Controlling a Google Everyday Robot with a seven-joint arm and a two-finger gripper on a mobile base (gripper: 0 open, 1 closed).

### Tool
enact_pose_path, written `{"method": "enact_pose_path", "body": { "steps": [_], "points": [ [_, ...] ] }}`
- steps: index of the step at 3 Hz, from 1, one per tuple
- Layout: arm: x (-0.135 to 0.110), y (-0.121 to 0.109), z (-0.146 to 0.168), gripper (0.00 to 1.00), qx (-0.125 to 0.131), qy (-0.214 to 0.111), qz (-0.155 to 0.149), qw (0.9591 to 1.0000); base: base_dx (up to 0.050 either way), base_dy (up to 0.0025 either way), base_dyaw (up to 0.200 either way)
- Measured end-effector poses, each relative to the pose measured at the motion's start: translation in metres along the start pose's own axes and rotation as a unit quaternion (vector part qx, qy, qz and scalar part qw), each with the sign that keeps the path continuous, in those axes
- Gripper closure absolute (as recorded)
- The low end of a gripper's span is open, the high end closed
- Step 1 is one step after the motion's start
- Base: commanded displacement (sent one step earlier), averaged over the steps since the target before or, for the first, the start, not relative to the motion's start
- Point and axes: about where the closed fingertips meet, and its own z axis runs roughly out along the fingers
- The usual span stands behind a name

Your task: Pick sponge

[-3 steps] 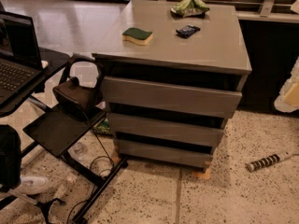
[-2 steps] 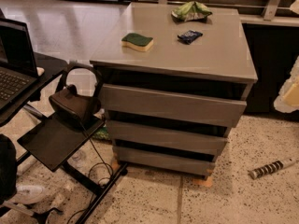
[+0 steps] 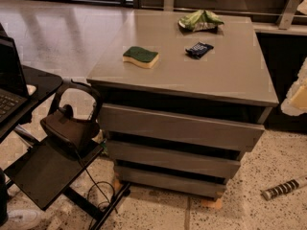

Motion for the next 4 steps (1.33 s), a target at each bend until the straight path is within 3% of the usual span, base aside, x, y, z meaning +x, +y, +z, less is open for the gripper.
{"method": "enact_pose_path", "body": {
  "steps": [1, 4],
  "points": [
    [0.0, 0.0, 0.0, 0.0, 0.0, 0.0, 0.0, 1.0, 0.034, -0.00254, -0.146],
    [0.0, 0.0, 0.0, 0.0, 0.0, 0.0, 0.0, 1.0, 0.05, 0.0, 0.0]
  ]
}}
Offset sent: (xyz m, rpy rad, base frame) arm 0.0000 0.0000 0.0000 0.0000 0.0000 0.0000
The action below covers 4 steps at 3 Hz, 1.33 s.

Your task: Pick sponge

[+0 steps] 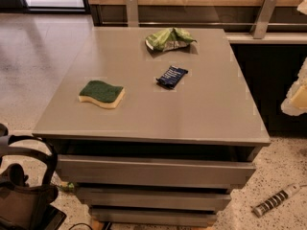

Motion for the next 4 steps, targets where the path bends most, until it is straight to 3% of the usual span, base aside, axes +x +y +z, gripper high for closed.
{"method": "enact_pose_path", "body": {
  "steps": [1, 3, 4],
  "points": [
    [0.0, 0.0, 0.0, 0.0, 0.0, 0.0, 0.0, 1.0, 0.05, 0.00002, 0.0],
    [-0.007, 0.003, -0.002, 0.0, 0.001, -0.012, 0.002, 0.9999, 0.0, 0.0, 0.0],
    [-0.023, 0.005, 0.01, 0.0, -0.01, -0.041, 0.019, 0.9989, 0.0, 0.0, 0.0]
  ]
}}
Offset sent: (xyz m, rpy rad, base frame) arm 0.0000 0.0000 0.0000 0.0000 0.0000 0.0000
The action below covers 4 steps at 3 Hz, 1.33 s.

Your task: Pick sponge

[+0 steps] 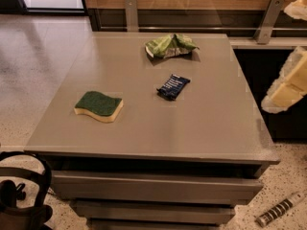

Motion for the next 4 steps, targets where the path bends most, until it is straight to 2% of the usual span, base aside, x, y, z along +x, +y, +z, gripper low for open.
{"method": "enact_pose_path", "body": {
  "steps": [1, 2, 3, 4],
  "points": [
    [-0.039, 0.01, 0.031, 0.0, -0.022, -0.067, 0.028, 0.9972, 0.0, 0.0, 0.0],
    [-0.064, 0.022, 0.054, 0.0, -0.043, -0.113, 0.045, 0.9917, 0.0, 0.0, 0.0],
    [-0.09, 0.042, 0.074, 0.0, -0.053, -0.163, 0.065, 0.983, 0.0, 0.0, 0.0],
    [-0.121, 0.058, 0.1, 0.0, -0.055, -0.227, 0.081, 0.9689, 0.0, 0.0, 0.0]
  ]
}}
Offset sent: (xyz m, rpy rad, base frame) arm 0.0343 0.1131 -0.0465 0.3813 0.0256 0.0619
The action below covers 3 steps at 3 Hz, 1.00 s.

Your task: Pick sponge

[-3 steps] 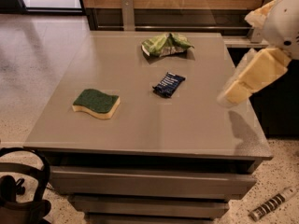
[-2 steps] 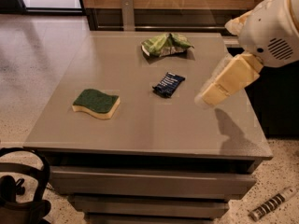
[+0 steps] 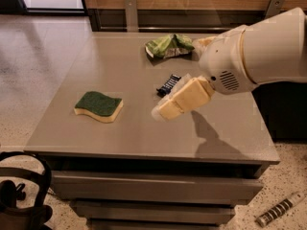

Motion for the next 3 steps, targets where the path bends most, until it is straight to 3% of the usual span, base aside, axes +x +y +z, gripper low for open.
{"method": "enact_pose_path", "body": {
  "steps": [2, 3],
  "points": [
    [-0.001, 0.006, 0.011, 0.0, -0.008, 0.008, -0.001, 0.9999, 0.0, 0.0, 0.0],
    [0.002, 0.02, 0.045, 0.0, -0.031, 0.003, 0.005, 0.9995, 0.0, 0.0, 0.0]
  ]
}}
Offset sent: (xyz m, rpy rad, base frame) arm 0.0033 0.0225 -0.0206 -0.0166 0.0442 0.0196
